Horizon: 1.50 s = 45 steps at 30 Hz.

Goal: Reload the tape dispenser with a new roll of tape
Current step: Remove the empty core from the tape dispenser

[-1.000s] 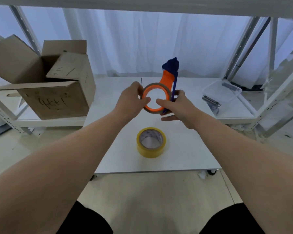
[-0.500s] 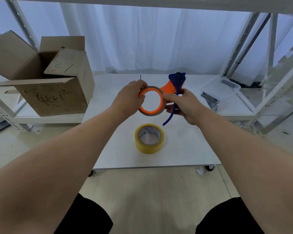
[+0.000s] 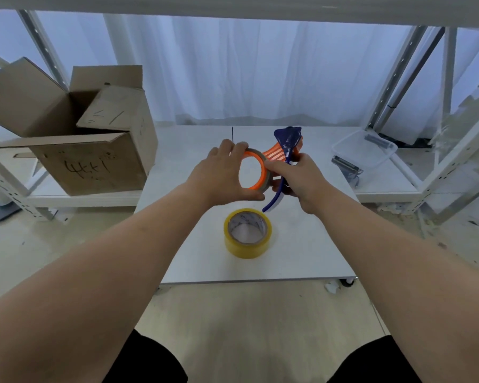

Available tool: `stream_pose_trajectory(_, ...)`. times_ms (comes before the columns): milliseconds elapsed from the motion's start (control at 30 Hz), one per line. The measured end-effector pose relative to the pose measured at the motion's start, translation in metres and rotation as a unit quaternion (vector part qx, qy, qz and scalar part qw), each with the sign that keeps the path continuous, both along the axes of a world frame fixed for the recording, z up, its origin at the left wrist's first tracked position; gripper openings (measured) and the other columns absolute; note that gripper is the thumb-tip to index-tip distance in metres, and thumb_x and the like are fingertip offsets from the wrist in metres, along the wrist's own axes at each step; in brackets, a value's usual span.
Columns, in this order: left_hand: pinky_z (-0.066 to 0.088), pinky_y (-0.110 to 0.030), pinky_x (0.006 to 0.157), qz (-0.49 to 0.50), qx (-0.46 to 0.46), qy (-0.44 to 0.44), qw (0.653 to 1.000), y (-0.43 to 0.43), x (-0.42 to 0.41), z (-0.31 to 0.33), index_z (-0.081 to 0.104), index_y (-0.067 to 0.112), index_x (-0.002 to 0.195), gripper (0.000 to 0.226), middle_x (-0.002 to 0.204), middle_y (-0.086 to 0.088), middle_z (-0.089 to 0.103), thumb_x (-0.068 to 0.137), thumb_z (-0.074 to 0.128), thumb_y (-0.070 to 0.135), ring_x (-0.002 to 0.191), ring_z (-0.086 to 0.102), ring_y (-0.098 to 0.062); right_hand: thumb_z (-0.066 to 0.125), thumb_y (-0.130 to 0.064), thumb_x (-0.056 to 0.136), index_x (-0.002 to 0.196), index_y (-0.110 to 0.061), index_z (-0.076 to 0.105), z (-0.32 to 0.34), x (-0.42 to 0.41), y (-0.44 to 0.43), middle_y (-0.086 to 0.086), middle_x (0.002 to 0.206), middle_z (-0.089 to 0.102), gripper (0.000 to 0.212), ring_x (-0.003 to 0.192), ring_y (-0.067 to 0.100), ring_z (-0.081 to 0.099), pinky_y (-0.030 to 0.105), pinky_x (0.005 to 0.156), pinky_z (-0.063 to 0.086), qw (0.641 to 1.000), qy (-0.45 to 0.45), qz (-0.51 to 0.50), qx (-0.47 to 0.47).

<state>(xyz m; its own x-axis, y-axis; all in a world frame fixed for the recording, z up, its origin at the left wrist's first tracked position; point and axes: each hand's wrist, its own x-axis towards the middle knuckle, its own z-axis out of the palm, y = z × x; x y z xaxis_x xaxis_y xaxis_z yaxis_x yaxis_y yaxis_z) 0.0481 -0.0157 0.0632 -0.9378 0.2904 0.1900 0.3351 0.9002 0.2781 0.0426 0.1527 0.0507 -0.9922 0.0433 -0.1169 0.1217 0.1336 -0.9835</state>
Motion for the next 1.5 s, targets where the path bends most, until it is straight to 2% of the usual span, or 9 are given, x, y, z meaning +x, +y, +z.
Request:
stream_pose_trajectory(133, 0.046, -0.036, 0.089, 0.001, 0.003, 0.012, 1.000, 0.005, -0.005, -0.007, 0.026, 0.015, 0.139, 0.105, 0.135, -0.010, 0.037, 0.058, 0.079, 0.055, 0.118, 0.046, -0.029, 0.070, -0.028, 0.083, 0.114, -0.017, 0.046, 0.005, 0.001, 0.000, 0.011, 0.114, 0.065, 0.041, 0.101, 0.030, 0.066, 0.027, 0.072, 0.057, 1.000, 0.010, 0.005, -0.005)
stream_pose_trajectory(233, 0.045, -0.033, 0.088, -0.003, 0.048, 0.010, 0.999, 0.003, -0.009, -0.011, 0.029, 0.016, 0.137, 0.104, 0.135, -0.010, 0.031, 0.055, 0.082, 0.052, 0.117, 0.046, -0.029, 0.071, -0.037, 0.081, 0.121, -0.020, 0.041, 0.007, 0.002, 0.005, 0.009, 0.118, 0.063, 0.052, 0.101, 0.032, 0.067, 0.033, 0.078, 0.059, 1.000, 0.010, 0.016, -0.005)
stream_pose_trajectory(433, 0.038, -0.030, 0.094, -0.023, 0.120, 0.009, 0.992, 0.000, -0.015, -0.018, 0.029, 0.021, 0.135, 0.100, 0.134, -0.005, 0.035, 0.055, 0.081, 0.052, 0.124, 0.036, -0.024, 0.068, -0.042, 0.082, 0.121, -0.024, 0.038, 0.004, -0.001, 0.002, 0.006, 0.124, 0.059, 0.052, 0.108, 0.029, 0.063, 0.037, 0.086, 0.056, 0.998, 0.024, -0.010, -0.052)
stream_pose_trajectory(600, 0.038, -0.033, 0.100, -0.027, 0.133, 0.009, 0.991, -0.007, -0.013, -0.022, 0.032, 0.021, 0.132, 0.096, 0.128, -0.003, 0.037, 0.055, 0.080, 0.052, 0.121, 0.034, -0.020, 0.070, -0.042, 0.080, 0.121, -0.018, 0.041, -0.010, -0.004, -0.002, 0.003, 0.115, 0.060, 0.055, 0.101, 0.022, 0.063, 0.037, 0.087, 0.055, 0.997, 0.025, -0.046, -0.064)
stream_pose_trajectory(800, 0.034, -0.032, 0.104, 0.031, 0.122, 0.060, 0.990, -0.024, -0.017, -0.021, 0.033, 0.017, 0.135, 0.095, 0.130, -0.006, 0.035, 0.056, 0.076, 0.050, 0.119, 0.034, -0.024, 0.075, -0.042, 0.076, 0.126, -0.009, 0.044, -0.017, -0.014, 0.011, 0.009, 0.111, 0.060, 0.068, 0.091, 0.022, 0.061, 0.040, 0.079, 0.057, 0.994, -0.008, -0.096, -0.059)
stream_pose_trajectory(900, 0.034, -0.036, 0.099, 0.095, 0.099, 0.031, 0.990, -0.033, -0.016, -0.025, 0.025, 0.012, 0.140, 0.097, 0.132, -0.013, 0.030, 0.064, 0.078, 0.040, 0.121, 0.035, -0.032, 0.076, -0.033, 0.077, 0.125, -0.008, 0.044, -0.018, -0.018, 0.015, 0.008, 0.109, 0.059, 0.063, 0.090, 0.022, 0.060, 0.036, 0.072, 0.056, 0.994, -0.014, -0.088, -0.060)
stream_pose_trajectory(1033, 0.037, -0.039, 0.098, 0.141, 0.051, -0.017, 0.989, -0.040, -0.027, -0.039, 0.019, 0.007, 0.143, 0.098, 0.133, -0.014, 0.033, 0.071, 0.071, 0.050, 0.120, 0.037, -0.034, 0.078, -0.025, 0.076, 0.123, -0.008, 0.041, -0.021, -0.027, 0.011, 0.009, 0.110, 0.058, 0.062, 0.094, 0.025, 0.061, 0.038, 0.073, 0.057, 0.995, -0.036, -0.073, -0.053)
stream_pose_trajectory(1233, 0.039, -0.036, 0.093, 0.188, 0.016, -0.095, 0.977, -0.055, -0.045, -0.070, 0.030, 0.001, 0.134, 0.090, 0.127, -0.013, 0.038, 0.072, 0.068, 0.054, 0.114, 0.041, -0.033, 0.079, -0.015, 0.074, 0.130, -0.007, 0.036, -0.034, -0.045, 0.013, 0.006, 0.104, 0.052, 0.071, 0.079, 0.015, 0.058, 0.029, 0.060, 0.054, 0.996, -0.080, -0.034, -0.034)
stream_pose_trajectory(1500, 0.039, -0.038, 0.094, 0.197, -0.010, -0.124, 0.973, -0.059, -0.055, -0.101, 0.035, 0.002, 0.134, 0.085, 0.129, -0.016, 0.042, 0.075, 0.064, 0.056, 0.116, 0.040, -0.033, 0.076, -0.017, 0.076, 0.131, -0.012, 0.039, -0.062, -0.064, 0.000, 0.009, 0.113, 0.059, 0.066, 0.090, 0.024, 0.062, 0.030, 0.062, 0.054, 0.986, -0.140, -0.039, -0.085)
